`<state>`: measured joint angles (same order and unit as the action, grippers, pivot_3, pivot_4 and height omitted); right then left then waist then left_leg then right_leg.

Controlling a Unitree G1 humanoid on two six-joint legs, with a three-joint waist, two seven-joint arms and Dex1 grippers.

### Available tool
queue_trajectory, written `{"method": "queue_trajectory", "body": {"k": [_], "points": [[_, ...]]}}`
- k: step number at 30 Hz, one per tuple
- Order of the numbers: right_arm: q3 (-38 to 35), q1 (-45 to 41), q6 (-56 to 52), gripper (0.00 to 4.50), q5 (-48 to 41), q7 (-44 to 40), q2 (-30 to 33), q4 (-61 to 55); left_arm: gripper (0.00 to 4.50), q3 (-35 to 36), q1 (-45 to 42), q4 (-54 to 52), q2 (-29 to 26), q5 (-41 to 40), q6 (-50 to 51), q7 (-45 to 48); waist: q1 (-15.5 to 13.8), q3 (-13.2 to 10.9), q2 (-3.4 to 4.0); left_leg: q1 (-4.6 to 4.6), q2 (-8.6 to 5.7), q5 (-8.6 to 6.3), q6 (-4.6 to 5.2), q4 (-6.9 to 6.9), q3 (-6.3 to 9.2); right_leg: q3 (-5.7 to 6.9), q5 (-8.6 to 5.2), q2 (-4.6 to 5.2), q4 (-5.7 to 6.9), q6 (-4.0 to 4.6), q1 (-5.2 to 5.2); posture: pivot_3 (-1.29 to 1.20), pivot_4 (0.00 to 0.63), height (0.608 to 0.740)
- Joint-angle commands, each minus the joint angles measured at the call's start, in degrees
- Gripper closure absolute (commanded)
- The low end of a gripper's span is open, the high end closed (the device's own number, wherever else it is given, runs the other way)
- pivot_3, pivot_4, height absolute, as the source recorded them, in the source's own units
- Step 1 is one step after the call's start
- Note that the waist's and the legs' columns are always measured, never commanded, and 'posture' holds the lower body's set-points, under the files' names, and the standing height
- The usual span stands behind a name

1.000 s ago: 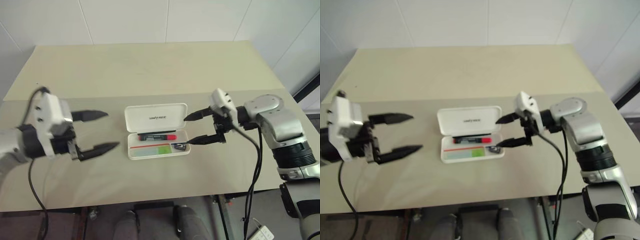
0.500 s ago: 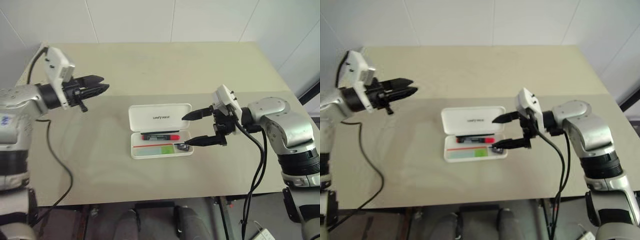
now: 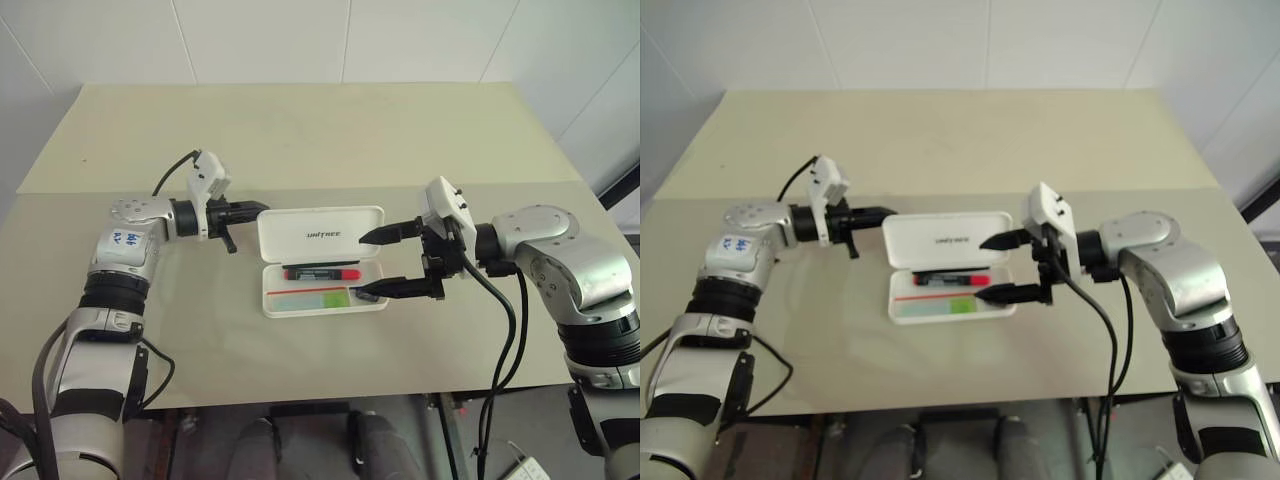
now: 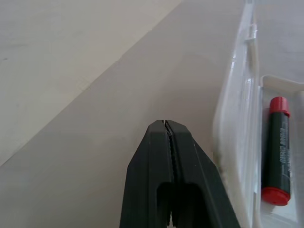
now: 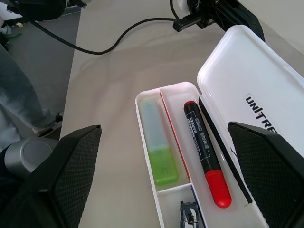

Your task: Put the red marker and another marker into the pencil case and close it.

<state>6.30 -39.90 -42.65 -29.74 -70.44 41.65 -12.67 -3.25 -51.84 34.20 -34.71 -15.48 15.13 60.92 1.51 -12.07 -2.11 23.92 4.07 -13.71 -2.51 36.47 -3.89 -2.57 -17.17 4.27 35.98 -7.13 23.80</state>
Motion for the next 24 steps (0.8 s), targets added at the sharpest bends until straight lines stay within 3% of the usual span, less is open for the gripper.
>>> {"method": "queue_trajectory", "body": {"k": [1,13,24], "points": [[-1.13,-0.02,0.11,0.0,-0.84,0.73,0.84,-1.86,4.47,1.68,-1.11,-3.61,-0.14,-1.45,0.16,2.57,0.05,0.0,0.0,0.02,0.0,0.0,0.0,0.02,0.0,0.0,0.01,0.0,0.01,-0.01,0.02,0.0,0.15,0.74],[-1.44,-0.72,1.21,0.0,-0.87,0.27,1.49,-0.58,4.47,3.14,3.87,-14.96,-1.66,-3.2,3.73,6.4,0.01,0.0,0.0,0.27,0.01,-0.12,0.21,0.57,0.08,0.0,0.07,0.01,0.09,-0.12,0.02,0.0,0.15,0.74],[-1.95,-0.47,5.82,0.0,2.01,-4.07,8.53,3.77,4.47,2.08,7.12,-22.65,-1.72,-2.79,6.22,6.42,-0.05,0.0,0.0,0.26,0.0,-0.13,0.23,0.63,0.1,-0.01,0.08,0.01,0.1,-0.14,0.0,0.0,0.15,0.74]]}}
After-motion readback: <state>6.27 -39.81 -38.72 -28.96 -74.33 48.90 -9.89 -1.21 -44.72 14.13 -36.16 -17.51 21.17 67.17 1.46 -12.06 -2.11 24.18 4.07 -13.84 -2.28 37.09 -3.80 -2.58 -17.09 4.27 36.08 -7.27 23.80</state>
